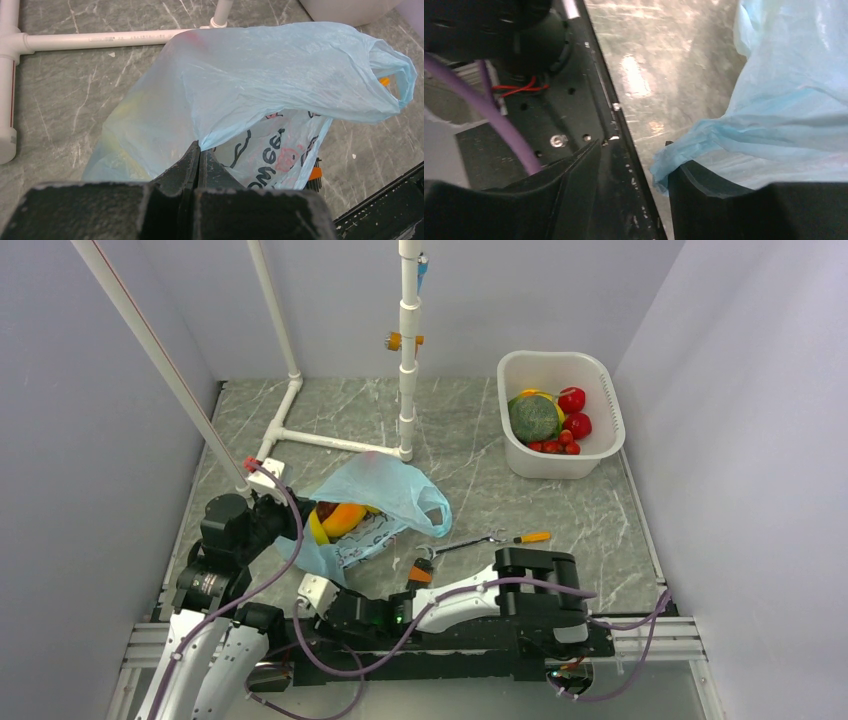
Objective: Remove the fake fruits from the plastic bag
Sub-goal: Adjust the plastic bag at the center of the board.
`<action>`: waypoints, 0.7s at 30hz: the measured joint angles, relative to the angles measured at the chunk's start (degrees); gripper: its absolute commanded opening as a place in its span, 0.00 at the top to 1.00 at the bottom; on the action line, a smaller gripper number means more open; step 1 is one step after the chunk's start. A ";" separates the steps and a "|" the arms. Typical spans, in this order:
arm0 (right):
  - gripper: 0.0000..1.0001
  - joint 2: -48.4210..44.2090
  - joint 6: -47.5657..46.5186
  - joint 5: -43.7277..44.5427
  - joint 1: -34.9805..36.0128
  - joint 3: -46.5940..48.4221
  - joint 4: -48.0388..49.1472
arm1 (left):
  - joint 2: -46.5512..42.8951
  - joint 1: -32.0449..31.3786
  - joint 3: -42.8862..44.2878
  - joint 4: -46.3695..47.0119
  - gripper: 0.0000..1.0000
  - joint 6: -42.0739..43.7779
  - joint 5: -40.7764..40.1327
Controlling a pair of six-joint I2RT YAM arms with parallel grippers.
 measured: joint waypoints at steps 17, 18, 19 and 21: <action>0.01 -30.03 13.38 -2.25 0.98 -18.08 -2.43 | 0.02 0.02 0.00 0.76 1.00 0.20 0.46; 0.00 -31.61 13.70 -3.48 1.29 -18.80 -2.84 | 0.02 0.02 0.00 0.76 1.00 0.20 0.46; 0.01 -32.81 13.92 -4.24 1.64 -19.26 -3.26 | 0.02 0.02 0.00 0.76 1.00 0.20 0.46; 0.01 -35.69 14.34 -6.25 2.62 -20.59 -4.13 | 0.02 0.02 0.00 0.76 1.00 0.20 0.46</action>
